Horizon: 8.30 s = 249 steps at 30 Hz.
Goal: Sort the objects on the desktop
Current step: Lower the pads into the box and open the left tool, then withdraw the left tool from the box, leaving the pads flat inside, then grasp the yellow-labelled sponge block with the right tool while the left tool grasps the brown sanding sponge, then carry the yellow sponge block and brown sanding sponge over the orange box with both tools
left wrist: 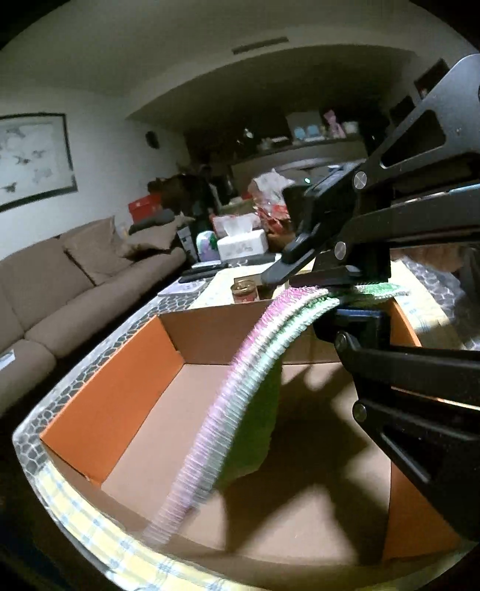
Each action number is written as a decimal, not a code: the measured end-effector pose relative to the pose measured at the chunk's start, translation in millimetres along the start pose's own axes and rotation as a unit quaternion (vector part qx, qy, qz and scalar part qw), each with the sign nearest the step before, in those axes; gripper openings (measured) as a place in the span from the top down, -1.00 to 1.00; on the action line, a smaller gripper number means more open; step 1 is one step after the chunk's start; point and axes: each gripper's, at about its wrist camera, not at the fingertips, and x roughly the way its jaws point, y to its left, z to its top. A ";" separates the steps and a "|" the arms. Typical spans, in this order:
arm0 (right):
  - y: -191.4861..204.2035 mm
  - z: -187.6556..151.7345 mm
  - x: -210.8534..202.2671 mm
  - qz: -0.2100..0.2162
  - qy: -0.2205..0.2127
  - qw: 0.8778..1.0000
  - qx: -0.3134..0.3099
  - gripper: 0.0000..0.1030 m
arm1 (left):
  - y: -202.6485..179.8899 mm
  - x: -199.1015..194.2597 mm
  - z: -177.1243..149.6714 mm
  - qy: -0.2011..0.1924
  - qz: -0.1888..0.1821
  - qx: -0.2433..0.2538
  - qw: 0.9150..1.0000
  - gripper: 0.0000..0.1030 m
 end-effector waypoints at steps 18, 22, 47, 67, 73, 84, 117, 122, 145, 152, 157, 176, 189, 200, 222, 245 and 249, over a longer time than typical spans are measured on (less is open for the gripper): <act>97.6 0.2 53.3 -0.134 0.011 0.937 -0.321 0.75 | -33.4 -14.2 -7.9 -0.046 0.112 0.135 0.983 0.83; 53.1 1.5 79.3 -0.250 0.073 0.922 -0.288 0.76 | 2.8 26.0 -18.7 0.040 0.149 0.061 0.986 0.83; 60.8 -47.0 117.7 -0.464 0.109 0.731 -0.489 0.67 | 14.5 -43.7 -1.7 -0.008 0.174 0.013 0.985 -0.01; 79.3 -10.6 35.4 -0.449 0.052 0.802 -0.392 0.19 | -23.2 18.7 -17.0 0.022 0.244 0.149 0.958 -0.02; 77.8 -8.5 33.1 -0.446 0.049 0.804 -0.390 0.19 | -16.3 28.7 -20.5 0.039 0.262 0.148 0.953 -0.05; 80.3 -9.1 6.0 -0.440 0.031 0.812 -0.383 -0.60 | -39.4 20.8 -30.6 0.008 0.295 0.198 0.935 -0.77; -28.0 31.7 -188.6 -0.492 -0.073 0.810 -0.310 -0.95 | -187.5 186.2 -57.7 0.045 0.282 0.281 0.916 -0.97; -40.2 36.4 -179.7 -0.471 -0.056 0.823 -0.312 -0.95 | -194.7 234.8 -37.2 0.068 0.301 0.301 0.902 -0.98; -67.2 71.2 -229.9 -0.455 -0.061 0.853 -0.248 -0.49 | -187.9 385.7 -16.3 0.190 0.321 0.517 0.770 -0.98; -74.5 83.5 -275.2 -0.437 -0.112 0.870 -0.196 -0.49 | -182.8 421.8 -35.4 0.227 0.337 0.569 0.715 -0.98; -76.2 85.0 -271.9 -0.438 -0.103 0.871 -0.199 -0.49 | -169.9 439.0 -47.0 0.248 0.360 0.583 0.685 -0.97; -30.7 73.7 -260.3 -0.431 -0.152 0.854 -0.250 -0.49 | -230.1 316.9 -55.5 0.043 0.263 0.510 0.818 -0.73; 27.9 52.0 -231.7 -0.404 -0.160 0.853 -0.289 -0.49 | -239.4 193.6 -75.2 -0.058 0.317 0.429 0.844 -0.73; 87.4 13.4 -176.1 -0.339 -0.134 0.869 -0.335 -0.49 | -196.0 64.8 -74.9 -0.105 0.357 0.355 0.858 -0.73; 87.9 -55.0 50.9 -0.285 0.044 0.901 -0.324 -0.49 | -32.8 -108.8 -35.3 -0.196 0.359 0.141 0.902 -0.73; 49.7 -81.0 127.6 -0.283 0.129 0.914 -0.261 -0.64 | -16.0 -121.5 -33.2 -0.194 0.339 0.102 0.915 -0.74; 54.1 -84.6 124.7 -0.305 0.145 0.901 -0.274 -0.55 | -16.5 -122.8 -34.7 -0.195 0.335 0.095 0.917 -0.74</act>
